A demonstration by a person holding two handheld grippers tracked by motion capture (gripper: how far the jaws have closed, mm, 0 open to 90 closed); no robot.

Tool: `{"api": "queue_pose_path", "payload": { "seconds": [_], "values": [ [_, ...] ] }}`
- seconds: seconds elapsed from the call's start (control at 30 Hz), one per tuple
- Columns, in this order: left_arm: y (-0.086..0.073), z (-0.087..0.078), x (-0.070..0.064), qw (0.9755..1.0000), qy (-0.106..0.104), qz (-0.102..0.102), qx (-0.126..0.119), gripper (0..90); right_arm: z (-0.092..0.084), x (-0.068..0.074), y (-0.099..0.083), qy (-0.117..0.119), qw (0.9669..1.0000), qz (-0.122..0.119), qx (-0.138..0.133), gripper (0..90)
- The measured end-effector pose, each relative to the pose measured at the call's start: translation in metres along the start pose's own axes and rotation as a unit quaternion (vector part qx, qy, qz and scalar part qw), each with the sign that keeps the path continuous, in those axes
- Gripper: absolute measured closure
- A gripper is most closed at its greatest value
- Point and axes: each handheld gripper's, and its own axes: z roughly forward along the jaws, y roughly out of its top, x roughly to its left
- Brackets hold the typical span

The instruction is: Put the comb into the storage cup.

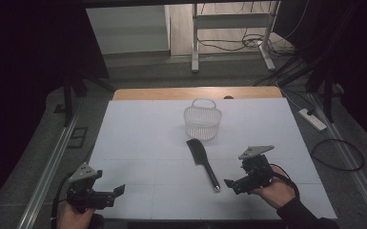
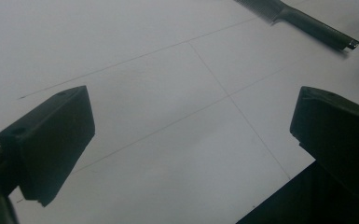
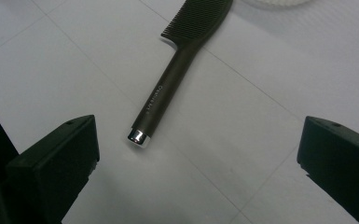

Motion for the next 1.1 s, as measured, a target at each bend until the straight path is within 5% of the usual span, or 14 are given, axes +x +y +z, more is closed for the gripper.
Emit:
{"api": "queue_pose_path", "payload": {
  "seconds": [1.1],
  "values": [
    [0.0, 0.0, 0.001, 1.0, -0.002, -0.002, -0.001, 0.5, 0.038, 0.017, 0.035, 0.019, 0.9976, -0.017, 0.063, 0.0]
  ]
}}
